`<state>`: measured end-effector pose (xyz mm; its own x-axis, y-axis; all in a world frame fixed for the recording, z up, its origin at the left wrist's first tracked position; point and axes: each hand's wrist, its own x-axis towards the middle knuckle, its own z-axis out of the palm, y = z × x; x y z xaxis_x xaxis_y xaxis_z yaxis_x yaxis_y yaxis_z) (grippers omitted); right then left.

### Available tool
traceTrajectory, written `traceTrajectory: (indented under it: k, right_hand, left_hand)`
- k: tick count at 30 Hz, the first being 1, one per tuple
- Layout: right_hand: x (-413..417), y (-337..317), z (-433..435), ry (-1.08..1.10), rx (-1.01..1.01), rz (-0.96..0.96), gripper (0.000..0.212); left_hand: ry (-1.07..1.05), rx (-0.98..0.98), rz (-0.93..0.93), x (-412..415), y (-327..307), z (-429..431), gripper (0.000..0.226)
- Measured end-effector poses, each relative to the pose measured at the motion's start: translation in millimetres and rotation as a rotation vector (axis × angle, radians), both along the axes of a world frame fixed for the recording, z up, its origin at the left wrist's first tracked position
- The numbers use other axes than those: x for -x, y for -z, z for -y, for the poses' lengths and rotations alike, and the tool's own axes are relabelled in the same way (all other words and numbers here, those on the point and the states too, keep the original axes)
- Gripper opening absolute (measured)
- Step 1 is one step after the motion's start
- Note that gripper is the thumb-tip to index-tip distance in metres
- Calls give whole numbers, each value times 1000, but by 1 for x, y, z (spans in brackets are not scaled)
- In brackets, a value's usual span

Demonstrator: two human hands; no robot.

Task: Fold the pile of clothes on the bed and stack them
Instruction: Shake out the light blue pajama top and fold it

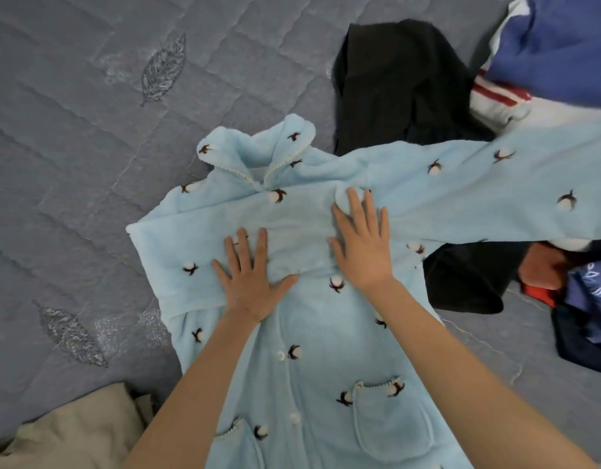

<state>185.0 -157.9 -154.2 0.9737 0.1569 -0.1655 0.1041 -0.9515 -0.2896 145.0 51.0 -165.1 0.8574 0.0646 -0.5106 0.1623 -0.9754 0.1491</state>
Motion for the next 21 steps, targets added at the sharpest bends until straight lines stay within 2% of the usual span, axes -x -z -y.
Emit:
traceTrajectory:
  k: [2,4,8,11,16,21]
  right_hand:
    - [-1,5,8,-20,30,-72,54]
    - [-7,3,16,-23,-14,-105,52]
    - [-14,-27,42,57,-180,62,38]
    - [-19,-58,84,214,-193,195,32]
    - [-27,-94,179,435,-92,356,38]
    - [-32,-101,250,535,-45,310,45]
  left_hand:
    - [-9,68,128,0,-3,11,101]
    - [84,113,293,2,-7,27,94]
    - [188,217,421,-8,-20,78,74]
    - [187,321,483,-21,-32,121,65]
    - [251,459,422,-42,-47,184,63]
    - [517,384,325,-44,-43,231,62]
